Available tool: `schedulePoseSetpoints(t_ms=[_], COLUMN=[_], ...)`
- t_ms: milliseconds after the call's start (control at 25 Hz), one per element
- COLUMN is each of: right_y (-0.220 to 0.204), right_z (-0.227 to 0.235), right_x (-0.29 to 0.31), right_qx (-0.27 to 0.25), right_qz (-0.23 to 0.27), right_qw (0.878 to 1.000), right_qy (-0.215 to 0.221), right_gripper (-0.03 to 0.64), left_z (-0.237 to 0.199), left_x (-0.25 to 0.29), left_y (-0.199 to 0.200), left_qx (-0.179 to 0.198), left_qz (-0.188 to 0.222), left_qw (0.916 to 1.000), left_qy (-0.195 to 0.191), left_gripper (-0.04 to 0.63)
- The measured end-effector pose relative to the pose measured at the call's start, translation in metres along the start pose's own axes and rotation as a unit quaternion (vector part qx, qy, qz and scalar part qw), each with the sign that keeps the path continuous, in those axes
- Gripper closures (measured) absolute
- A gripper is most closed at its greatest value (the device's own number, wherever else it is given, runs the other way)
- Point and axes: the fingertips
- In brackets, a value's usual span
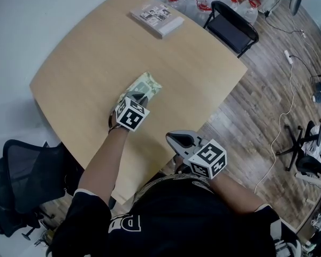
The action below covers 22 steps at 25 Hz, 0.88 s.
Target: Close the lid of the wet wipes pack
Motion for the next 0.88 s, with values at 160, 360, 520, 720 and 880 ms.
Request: schedulePoseSetpoints(t_ms=[160,360,520,720,880], right_y=[-0.004,-0.008,-0.012,-0.023,-0.033], right_z=[-0.01,-0.032,-0.052,-0.079,-0.094], right_x=[-0.003,-0.006,-0.01,-0.016,-0.024], right_qx=[-0.008,-0.014,-0.024,-0.031,-0.036], right_qz=[0.002,0.016,0.035,0.061,0.081], right_qw=[1.0,1.0,0.999,0.997,0.995], right_qy=[-0.007,-0.012,-0.021,-0.029,-0.038], right_gripper=[0.612,0.612,0.612,0.612,0.612], left_z=[0.002,0.009,0.019,0.039,0.056], left_x=[-0.024,-0.066,-0.1,-0.138,-0.17], left_y=[0.012,0.019,0.018,0.01,0.004], left_qx=[0.003,-0.004,-0.002,-0.007,-0.03], left_qz=[0.027,0.068,0.097,0.129,0.162], left_qw=[0.9995,0.9971,0.9946,0.9908,0.9856], left_qy=[0.014,0.033,0.038,0.039,0.039], left_gripper=[0.558,0.574,0.577,0.577,0.577])
Point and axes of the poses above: the fingertips, and each gripper's own axes: x forward along the fingers, z to its right, y out of its top, and after that the axes turned 13 degrees about x, right-handed
